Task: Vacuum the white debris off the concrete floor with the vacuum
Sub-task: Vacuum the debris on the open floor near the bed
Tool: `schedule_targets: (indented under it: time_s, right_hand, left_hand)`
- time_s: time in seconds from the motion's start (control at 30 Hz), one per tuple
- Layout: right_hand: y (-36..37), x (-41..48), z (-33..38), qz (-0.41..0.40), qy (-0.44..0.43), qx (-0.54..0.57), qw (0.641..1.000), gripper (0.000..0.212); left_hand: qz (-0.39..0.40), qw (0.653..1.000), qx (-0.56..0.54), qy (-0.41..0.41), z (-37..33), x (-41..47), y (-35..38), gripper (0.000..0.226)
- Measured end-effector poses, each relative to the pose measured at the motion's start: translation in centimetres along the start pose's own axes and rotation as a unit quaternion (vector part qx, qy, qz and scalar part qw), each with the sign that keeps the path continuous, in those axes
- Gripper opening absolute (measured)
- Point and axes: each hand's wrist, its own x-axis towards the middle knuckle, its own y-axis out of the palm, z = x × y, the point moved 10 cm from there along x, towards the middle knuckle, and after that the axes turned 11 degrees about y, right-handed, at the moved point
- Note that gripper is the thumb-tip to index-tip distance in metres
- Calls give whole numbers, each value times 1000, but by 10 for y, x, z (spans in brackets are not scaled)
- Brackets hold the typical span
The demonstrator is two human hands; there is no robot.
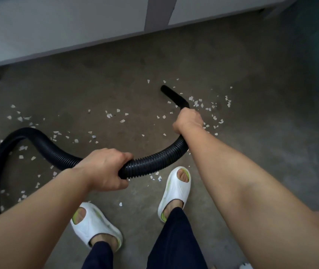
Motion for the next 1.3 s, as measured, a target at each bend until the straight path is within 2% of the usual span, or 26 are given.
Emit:
schedule_targets:
  time_s: [0.23, 0.53, 0.67, 0.77, 0.9, 1.03, 1.3]
  right_hand:
    - [-9, 24, -39, -7, 53, 29, 998, 58]
    - [-17, 21, -6, -27, -24, -8, 999, 54]
    - [-13, 8, 18, -28, -59, -21, 998, 44]
    - [-11, -3, 29, -33, -76, -41, 996, 50]
    - [-7, -13, 40, -25, -95, -42, 994, 60]
    - [-2, -11, 14, -15, -41, -20, 999, 53]
    - [18, 1, -100, 21, 96, 4, 995, 48]
  left_hand:
    - [-2, 1000, 8, 9, -16, 28, -6, 30]
    - [-5, 1000, -5, 8, -13, 30, -3, 30]
    - [-2, 1000, -9, 2, -4, 15, 1, 31]
    - [5, 1000, -15, -7, 4, 5, 5, 36]
    - [12, 999, -30, -11, 9, -3, 9, 28]
    - [21, 999, -28, -9, 6, -6, 8, 27]
    - [35, 998, 3, 42, -43, 28, 11, 29]
